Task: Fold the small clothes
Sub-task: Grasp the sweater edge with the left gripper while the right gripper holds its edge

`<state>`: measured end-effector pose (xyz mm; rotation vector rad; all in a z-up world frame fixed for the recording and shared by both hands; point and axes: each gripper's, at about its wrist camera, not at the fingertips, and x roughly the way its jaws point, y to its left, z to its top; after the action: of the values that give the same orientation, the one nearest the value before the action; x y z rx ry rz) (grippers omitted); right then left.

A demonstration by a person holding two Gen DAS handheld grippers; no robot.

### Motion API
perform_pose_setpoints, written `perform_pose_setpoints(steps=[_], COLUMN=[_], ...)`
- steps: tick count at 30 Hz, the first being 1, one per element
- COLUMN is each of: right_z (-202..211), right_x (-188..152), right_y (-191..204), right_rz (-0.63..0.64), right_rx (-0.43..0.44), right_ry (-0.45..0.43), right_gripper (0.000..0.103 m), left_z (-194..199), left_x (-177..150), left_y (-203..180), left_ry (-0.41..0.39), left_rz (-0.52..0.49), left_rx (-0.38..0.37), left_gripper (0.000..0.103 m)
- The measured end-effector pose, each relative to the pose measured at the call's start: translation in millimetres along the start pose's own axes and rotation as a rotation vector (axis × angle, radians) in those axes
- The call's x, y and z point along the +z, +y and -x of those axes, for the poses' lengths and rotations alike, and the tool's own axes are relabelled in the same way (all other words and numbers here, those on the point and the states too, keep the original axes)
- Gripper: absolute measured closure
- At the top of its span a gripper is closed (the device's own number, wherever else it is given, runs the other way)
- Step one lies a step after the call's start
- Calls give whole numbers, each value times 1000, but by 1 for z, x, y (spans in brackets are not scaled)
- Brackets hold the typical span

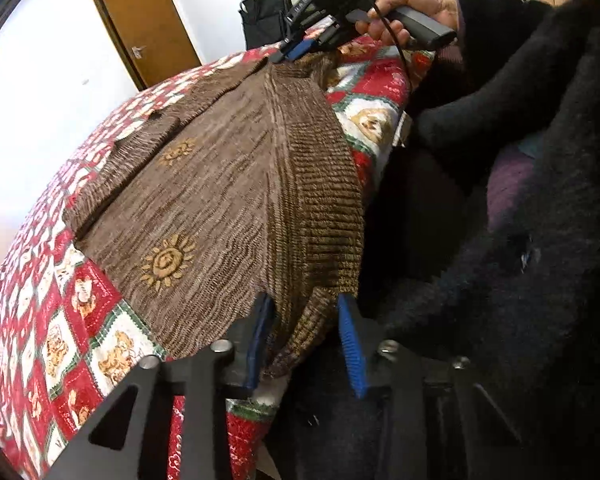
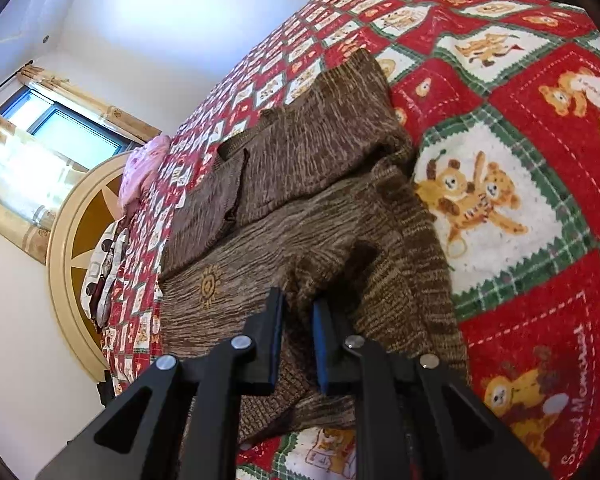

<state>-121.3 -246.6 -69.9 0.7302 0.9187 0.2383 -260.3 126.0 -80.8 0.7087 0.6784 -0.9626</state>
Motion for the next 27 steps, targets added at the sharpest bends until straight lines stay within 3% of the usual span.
perform_pose_setpoints(steps=[3,7,9,12,17,22,27], right_z=[1,6,8,7,-1,-1,0], right_x=[0,2,7,9,3,2,2], right_y=[-1,0,2,5,0,-3,2], right_rz=[-11,-29,-26,-14,-26,-43,-26], right_rx=[3,40,41,23,23,24,24], right_ry=[-1,-6,-13,-16,6,5,11], right_gripper=[84,84,84,84,84,84,84], left_z=[12,36,41,42,45,27,27], left_x=[0,1,4,5,-4,-11,-13], left_y=[11,36,47,48,13,7,14], left_ry=[-63,-192,-210,-162,-74,25,15], left_rz=[94,246,292,248,54,16,42], left_rx=[-28,-44,-42,-80,-86,-65,-24], left_gripper=[95,95,95,95,94,94,94])
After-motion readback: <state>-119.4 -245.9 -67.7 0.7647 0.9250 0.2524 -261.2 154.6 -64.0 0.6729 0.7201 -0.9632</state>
